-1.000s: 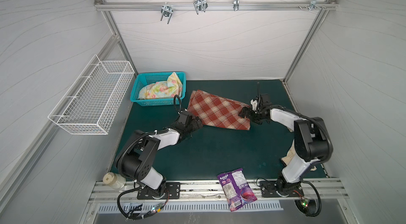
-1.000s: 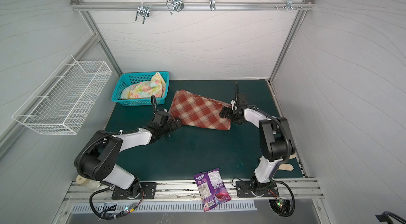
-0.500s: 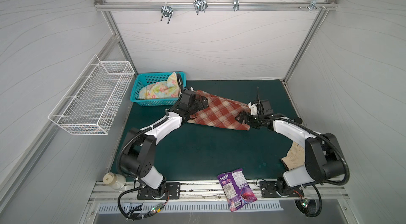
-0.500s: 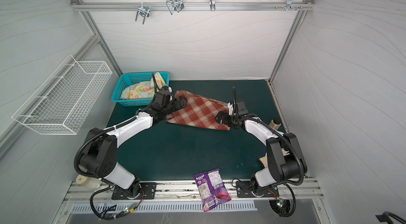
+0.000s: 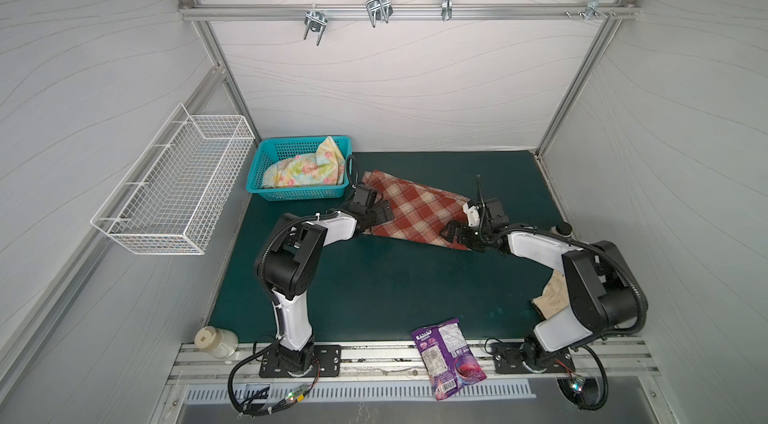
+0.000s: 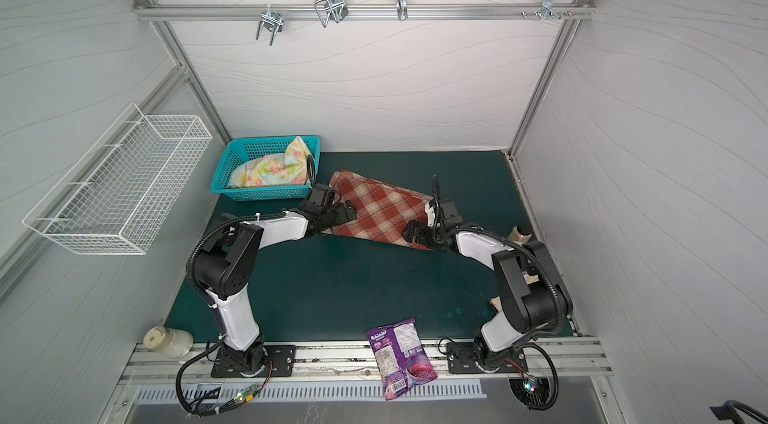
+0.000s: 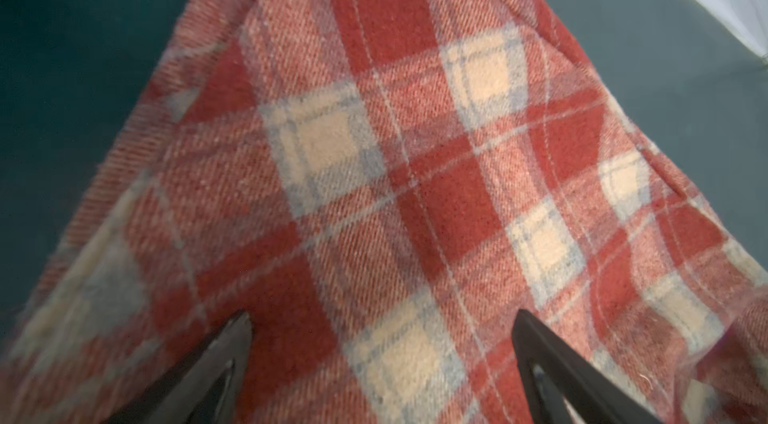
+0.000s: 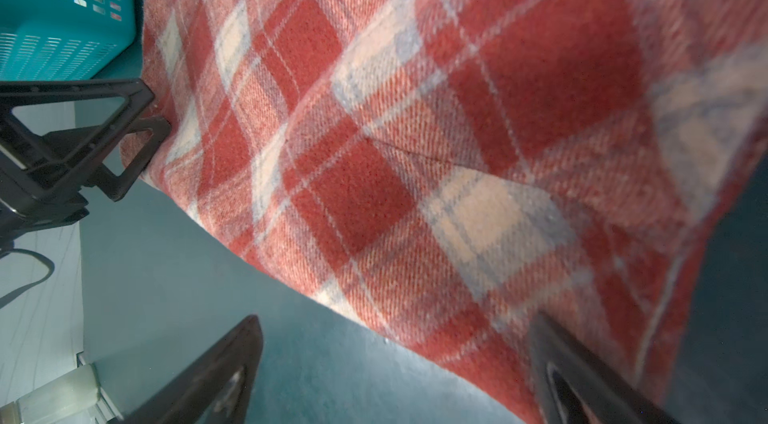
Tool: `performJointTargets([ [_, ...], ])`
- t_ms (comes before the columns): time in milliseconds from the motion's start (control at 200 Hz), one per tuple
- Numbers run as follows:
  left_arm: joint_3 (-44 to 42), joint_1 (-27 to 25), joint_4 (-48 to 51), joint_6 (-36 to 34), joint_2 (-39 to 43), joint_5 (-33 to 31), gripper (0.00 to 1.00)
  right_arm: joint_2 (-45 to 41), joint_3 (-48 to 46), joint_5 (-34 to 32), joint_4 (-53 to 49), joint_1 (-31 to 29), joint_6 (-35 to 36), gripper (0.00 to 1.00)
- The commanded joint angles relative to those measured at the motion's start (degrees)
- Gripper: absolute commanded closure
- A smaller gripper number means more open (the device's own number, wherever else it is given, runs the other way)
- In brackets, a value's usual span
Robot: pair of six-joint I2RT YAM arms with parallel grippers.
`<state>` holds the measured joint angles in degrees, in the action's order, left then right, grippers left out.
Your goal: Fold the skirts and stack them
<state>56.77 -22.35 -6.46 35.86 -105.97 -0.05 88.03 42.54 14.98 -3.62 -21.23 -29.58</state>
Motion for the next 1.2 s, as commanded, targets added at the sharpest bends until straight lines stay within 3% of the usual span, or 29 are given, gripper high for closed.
performJointTargets([
  [0, -6.3, -0.2, -0.9, 3.8, 2.5, -3.2, 0.02, -2.4, -3.1, -3.5, -4.8, 0.2, -0.9, 0.01],
  [260, -22.6, -6.0, -4.3, 11.6, 15.3, -7.9, 0.02, -8.4, -6.9, -5.3, -6.2, 0.8, -1.4, 0.01],
  [515, -30.8, -8.9, -1.5, 14.7, 27.7, -10.2, 0.02, -12.1, -5.5, -5.4, -8.6, 1.5, 0.0, 0.01],
  [765, -27.2, -8.9, 8.2, 10.4, 38.0, -12.2, 0.02, -13.4, 1.0, -9.8, -13.3, 2.5, 4.0, 0.01],
  [986, -22.3, -8.9, 13.1, 7.2, 41.7, -13.0, 0.02, -1.9, 8.2, -8.3, -13.8, 5.8, 7.8, 0.01],
  [1196, -21.4, -8.4, 15.0, 6.2, 42.5, -13.6, 0.02, 6.4, 12.7, -5.6, -13.2, 7.3, 9.1, 0.13],
])
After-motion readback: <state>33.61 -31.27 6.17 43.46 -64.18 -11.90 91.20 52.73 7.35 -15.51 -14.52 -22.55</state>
